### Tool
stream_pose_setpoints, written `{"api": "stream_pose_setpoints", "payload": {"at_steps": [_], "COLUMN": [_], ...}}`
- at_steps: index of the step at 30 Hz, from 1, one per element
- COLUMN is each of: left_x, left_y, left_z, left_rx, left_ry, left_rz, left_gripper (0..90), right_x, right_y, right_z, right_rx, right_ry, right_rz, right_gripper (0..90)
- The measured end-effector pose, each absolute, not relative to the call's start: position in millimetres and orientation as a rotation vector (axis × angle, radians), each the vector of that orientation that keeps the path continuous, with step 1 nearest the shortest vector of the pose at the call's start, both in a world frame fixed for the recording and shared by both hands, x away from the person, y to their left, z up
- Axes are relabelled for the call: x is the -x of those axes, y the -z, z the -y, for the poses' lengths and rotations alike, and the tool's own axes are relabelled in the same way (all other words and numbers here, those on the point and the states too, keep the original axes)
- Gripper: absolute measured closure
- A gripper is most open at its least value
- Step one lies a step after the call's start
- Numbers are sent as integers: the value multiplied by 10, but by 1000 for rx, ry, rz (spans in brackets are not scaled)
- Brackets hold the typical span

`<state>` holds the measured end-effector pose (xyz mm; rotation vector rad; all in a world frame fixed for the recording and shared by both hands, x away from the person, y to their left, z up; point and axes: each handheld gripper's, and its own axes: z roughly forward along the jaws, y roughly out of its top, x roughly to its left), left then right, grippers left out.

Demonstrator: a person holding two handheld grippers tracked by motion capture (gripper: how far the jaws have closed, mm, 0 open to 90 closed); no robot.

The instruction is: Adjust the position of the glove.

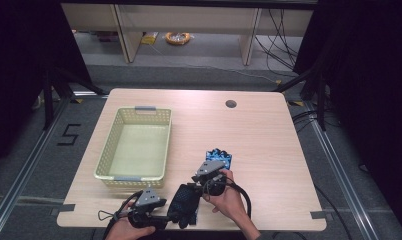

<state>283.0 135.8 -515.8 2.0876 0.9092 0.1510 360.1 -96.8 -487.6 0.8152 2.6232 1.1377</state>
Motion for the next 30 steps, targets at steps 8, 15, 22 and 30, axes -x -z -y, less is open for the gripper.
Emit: {"api": "stream_pose_setpoints", "payload": {"at_steps": [8,15,22,30], "left_x": [-2807,-2811,-2811,-2804], "left_y": [5155,5169,5168,5164], "left_z": [-1340,-1349,-1372,-1359], "left_rx": [-2092,-2124,-2152,-2153], "left_ry": [-163,-171,-217,-237], "left_rz": [-890,-857,-848,-831], "left_gripper": [468,571,713,814], "right_x": [-3674,-3705,-3706,-3705], "right_y": [4977,5034,5064,5082], "right_z": [868,838,843,900], "right_rx": [-849,-870,-912,-994], "right_ry": [-1108,-1078,-1112,-1174], "right_rz": [-2669,-2714,-2728,-2711], "right_gripper": [702,723,793,863]}}
